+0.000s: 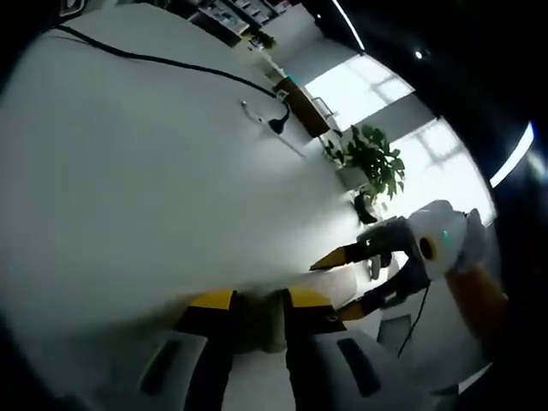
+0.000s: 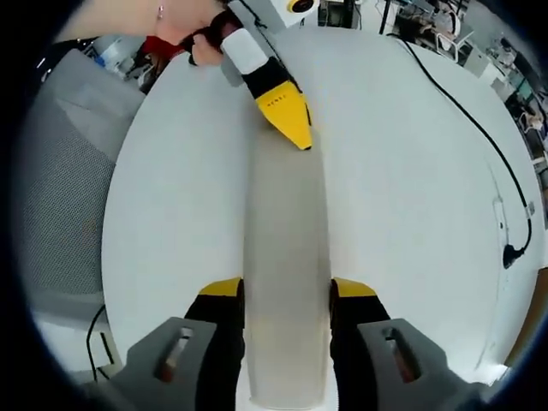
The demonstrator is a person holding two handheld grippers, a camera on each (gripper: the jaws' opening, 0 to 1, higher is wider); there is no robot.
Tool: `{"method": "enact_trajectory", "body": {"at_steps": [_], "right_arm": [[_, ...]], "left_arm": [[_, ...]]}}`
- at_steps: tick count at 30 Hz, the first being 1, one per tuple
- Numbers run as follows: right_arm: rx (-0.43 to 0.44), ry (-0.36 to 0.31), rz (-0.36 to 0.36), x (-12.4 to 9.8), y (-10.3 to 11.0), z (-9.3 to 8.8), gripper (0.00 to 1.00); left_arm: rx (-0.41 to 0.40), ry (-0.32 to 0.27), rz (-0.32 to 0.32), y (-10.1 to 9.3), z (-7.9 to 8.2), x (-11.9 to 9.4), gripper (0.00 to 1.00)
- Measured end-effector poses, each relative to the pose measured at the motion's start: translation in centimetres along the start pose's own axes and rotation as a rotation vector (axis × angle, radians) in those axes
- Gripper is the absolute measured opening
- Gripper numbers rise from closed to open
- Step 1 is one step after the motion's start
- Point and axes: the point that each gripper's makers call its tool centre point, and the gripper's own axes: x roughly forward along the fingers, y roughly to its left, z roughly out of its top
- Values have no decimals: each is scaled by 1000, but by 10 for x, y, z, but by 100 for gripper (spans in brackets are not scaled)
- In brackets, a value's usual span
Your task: Arrange the utensils inside the cutlery case until each visible utensil rests in its matching compartment.
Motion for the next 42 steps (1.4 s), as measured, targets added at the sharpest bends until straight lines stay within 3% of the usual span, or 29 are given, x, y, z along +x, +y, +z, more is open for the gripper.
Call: {"method": "enact_trajectory", "body": {"at_steps": [3,4,5,7,9,11,12,16,22,26,28,31,36,42], "right_arm": [[25,-7,26,-2,0,-2,40],[90,25,48,-6,4,-12,43],[101,6,35,-10,2,-13,49],[173,-89,11,-27,0,-9,52],[247,-202,-41,-54,-10,-8,49],[360,-269,-105,-72,-22,-17,46],[411,-297,-140,-82,-28,-28,45],[443,-252,-252,-93,-37,-68,27],[465,-249,-267,-81,-19,-87,6],[468,-197,-261,-70,-12,-98,15],[434,-165,-270,-71,-11,-97,10],[422,-178,-279,-75,-12,-88,8],[414,-150,-257,-76,-9,-85,0],[441,-117,-214,-70,0,-85,0]], "left_arm": [[40,12,31,1,1,-1,22],[91,13,58,4,2,-1,24],[141,8,65,5,4,-1,26],[155,11,84,6,4,-2,28],[140,15,76,6,4,-2,27],[118,25,29,0,2,-1,21],[112,35,35,2,2,-2,21],[90,7,27,4,9,-11,20],[78,-59,59,11,24,-35,20],[87,-67,61,11,23,-42,18],[90,-69,58,8,22,-45,18],[115,-75,57,3,21,-49,17],[251,-19,93,-4,21,-54,2],[444,60,93,-24,18,-39,1]]}}
